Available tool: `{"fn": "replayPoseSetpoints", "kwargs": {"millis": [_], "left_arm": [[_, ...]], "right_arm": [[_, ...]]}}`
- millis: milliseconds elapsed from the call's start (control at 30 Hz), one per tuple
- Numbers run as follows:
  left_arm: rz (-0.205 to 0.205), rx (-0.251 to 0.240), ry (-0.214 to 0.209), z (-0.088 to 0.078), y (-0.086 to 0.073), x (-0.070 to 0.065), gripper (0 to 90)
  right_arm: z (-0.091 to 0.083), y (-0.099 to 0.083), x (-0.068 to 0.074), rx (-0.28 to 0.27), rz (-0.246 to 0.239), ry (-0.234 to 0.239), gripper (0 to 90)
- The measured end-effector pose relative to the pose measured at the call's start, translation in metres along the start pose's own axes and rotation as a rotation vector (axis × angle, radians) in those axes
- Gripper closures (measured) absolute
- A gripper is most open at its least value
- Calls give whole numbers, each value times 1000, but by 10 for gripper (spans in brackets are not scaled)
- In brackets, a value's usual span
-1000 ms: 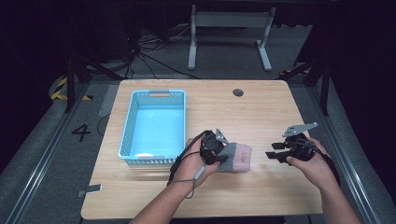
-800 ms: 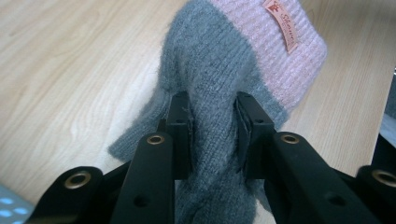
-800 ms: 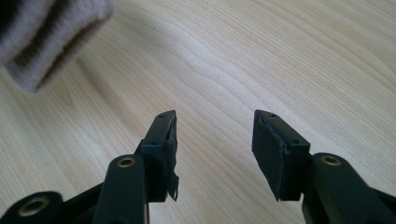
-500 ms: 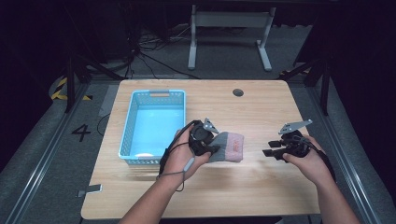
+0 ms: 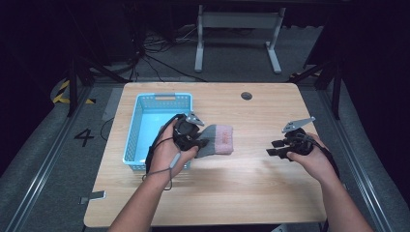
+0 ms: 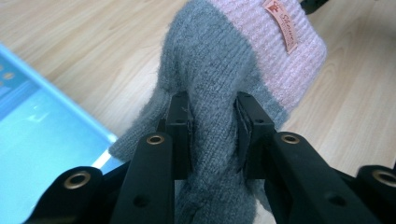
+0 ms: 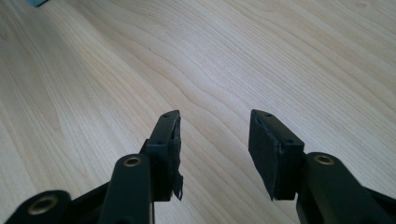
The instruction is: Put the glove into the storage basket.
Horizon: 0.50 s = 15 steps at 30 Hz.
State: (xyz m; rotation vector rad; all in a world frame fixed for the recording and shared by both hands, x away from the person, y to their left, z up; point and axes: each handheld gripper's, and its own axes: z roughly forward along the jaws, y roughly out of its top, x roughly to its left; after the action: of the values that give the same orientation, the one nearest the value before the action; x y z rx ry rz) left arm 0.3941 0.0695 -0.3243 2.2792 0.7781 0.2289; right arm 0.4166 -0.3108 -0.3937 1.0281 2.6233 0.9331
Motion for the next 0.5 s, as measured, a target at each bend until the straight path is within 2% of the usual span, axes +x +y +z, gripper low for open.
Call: {"fn": "replayPoseSetpoints", "kwargs": {"millis": [367, 500], "left_arm": [[-31, -18, 61, -22, -12, 37, 706], [-51, -30, 63, -28, -17, 46, 705]], "right_arm": [[11, 9, 0, 11, -20, 14, 540], [12, 11, 1, 10, -23, 18, 540]]}}
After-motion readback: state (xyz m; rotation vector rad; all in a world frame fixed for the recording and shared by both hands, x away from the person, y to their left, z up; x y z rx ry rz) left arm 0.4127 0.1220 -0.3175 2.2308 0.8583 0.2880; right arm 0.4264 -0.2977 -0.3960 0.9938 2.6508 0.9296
